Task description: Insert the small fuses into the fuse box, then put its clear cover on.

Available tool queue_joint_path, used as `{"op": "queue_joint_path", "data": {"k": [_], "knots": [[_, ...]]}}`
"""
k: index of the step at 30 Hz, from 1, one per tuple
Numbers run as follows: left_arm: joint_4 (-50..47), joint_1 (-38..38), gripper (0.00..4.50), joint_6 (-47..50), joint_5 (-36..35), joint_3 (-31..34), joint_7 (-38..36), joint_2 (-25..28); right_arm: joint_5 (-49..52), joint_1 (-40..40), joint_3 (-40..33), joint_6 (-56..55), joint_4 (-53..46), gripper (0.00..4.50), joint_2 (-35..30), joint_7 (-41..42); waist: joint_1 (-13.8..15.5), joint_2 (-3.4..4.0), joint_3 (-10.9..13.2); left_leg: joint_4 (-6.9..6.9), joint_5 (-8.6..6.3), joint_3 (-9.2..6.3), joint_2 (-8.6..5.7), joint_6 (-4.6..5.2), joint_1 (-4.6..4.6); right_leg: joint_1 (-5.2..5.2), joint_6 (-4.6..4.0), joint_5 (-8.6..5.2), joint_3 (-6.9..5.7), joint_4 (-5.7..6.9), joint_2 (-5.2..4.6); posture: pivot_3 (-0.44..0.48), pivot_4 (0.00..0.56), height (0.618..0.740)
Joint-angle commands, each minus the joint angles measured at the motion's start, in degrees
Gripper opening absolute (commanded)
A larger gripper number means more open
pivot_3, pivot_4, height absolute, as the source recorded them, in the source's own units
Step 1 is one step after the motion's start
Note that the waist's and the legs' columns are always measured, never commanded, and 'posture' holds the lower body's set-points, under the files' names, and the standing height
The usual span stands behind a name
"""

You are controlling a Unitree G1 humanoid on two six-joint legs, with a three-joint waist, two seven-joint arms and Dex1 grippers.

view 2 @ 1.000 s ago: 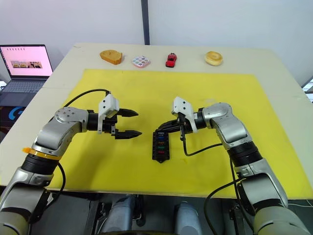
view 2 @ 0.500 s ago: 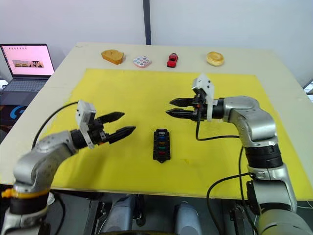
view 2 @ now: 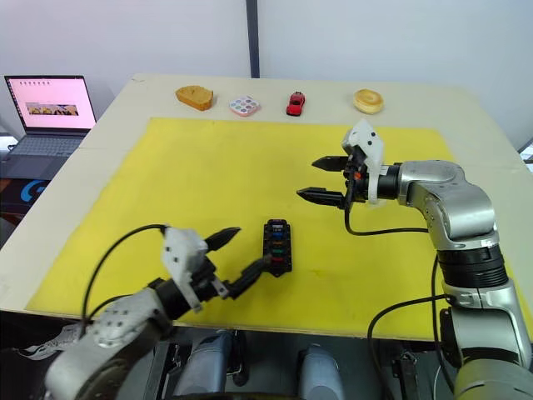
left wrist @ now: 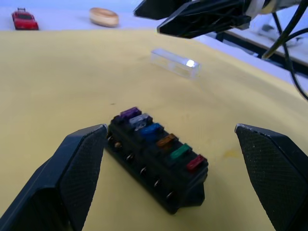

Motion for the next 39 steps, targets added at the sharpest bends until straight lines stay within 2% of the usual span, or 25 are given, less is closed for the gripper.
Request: {"op": "queue_joint_path", "data": {"k": [1,6,11,28,39], "knots": [[5.68,-0.84,4.5,-9.06,10.89,-9.72,6.12,-3.57,-0.55,-2.52,1.09,-1.35,0.2,4.43,-0.96,1.71,0.01,0.0,0.0,0.0,0.0,0.0,0.0,0.0,0.0,-0.02,0.0,0.0,0.0,0.0,0.0,0.0,0.15,0.74],[12.8,-0.03,4.5,-15.28,19.7,-13.65,13.76,-8.68,-1.19,-4.04,1.76,-1.97,1.86,4.43,-2.34,3.38,0.18,0.0,0.01,0.0,-0.04,-0.01,0.04,0.06,-0.03,-0.08,0.0,0.0,-0.01,0.0,-0.02,0.0,0.15,0.74],[15.65,2.5,4.5,-16.54,20.14,-15.74,15.55,-12.14,-1.23,-3.99,1.98,-1.72,1.58,4.43,-2.8,4.16,0.14,0.0,0.0,-0.01,-0.07,-0.01,0.11,0.11,-0.04,-0.21,0.0,0.0,-0.02,-0.01,-0.13,0.0,0.15,0.74],[6.97,9.69,4.5,-10.68,19.28,-22.37,14.46,-8.17,0.78,-1.48,0.81,2.23,-3.64,4.43,-4.1,2.85,-0.96,0.04,-0.01,-0.06,-0.1,-0.03,0.13,0.13,-0.05,-0.21,-0.01,-0.01,-0.05,-0.01,-0.18,0.0,0.15,0.74],[4.94,9.81,4.5,-7.1,17.39,-25.15,11.61,-6.99,3.02,0.69,0.74,4.25,-6.64,4.43,-6.22,4.08,-0.78,0.04,0.0,-0.04,-0.13,-0.03,0.1,0.17,-0.1,-0.37,-0.02,-0.01,-0.07,-0.06,-0.25,0.0,0.15,0.74]]}}
